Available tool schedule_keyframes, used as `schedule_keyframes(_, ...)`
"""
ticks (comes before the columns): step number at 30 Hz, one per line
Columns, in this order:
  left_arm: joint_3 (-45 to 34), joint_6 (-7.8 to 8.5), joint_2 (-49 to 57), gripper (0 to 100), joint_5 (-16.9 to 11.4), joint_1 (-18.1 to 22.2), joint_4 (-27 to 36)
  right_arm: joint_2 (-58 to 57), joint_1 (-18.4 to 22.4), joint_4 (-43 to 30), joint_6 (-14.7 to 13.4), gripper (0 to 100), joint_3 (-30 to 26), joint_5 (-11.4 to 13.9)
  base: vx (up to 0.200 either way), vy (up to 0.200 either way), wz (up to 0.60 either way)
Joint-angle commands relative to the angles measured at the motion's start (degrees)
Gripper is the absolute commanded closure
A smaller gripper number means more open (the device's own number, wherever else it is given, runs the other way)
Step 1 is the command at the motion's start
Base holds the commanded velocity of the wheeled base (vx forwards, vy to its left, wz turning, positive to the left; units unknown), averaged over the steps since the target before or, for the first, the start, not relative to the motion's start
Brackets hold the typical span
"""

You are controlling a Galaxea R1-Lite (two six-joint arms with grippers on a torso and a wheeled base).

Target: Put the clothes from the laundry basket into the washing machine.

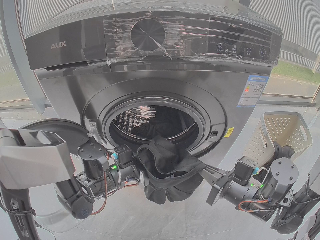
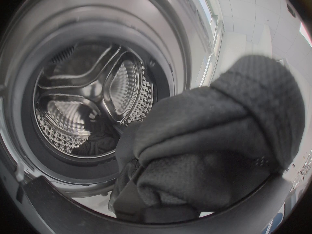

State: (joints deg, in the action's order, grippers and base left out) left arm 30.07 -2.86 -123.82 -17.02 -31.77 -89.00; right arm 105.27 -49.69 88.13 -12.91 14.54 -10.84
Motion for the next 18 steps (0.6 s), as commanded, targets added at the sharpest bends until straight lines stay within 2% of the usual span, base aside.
schedule_keyframes(1, -5.3, -0.3, 10.2, 100, 0.5, -0.8, -0.2, 1.9, 2.1, 0.0, -0.3, 100, -2.6, -0.2, 0.0, 0.0, 0.0)
schedule_keyframes(10, -10.6, -0.39, 14.7, 100, 0.5, -0.5, -0.2, 3.5, 2.7, 0.2, -0.4, 100, -2.8, -0.1, 0.0, 0.0, 0.0)
schedule_keyframes(14, -13.1, -1.27, 17.5, 100, 0.6, 0.0, -0.2, 4.0, 1.7, 0.4, -0.4, 100, -2.7, -0.1, 0.0, 0.0, 0.0)
schedule_keyframes(15, -13.3, -1.71, 17.8, 100, 0.6, 0.0, -0.2, 4.0, 1.6, 0.4, -0.4, 0, -2.8, -0.1, 0.0, 0.0, 0.0)
schedule_keyframes(18, -14.1, -2.58, 19.7, 100, 0.6, 0.3, -0.2, 3.9, 1.4, 0.5, -0.4, 0, -2.4, -0.1, 0.0, 0.0, 0.0)
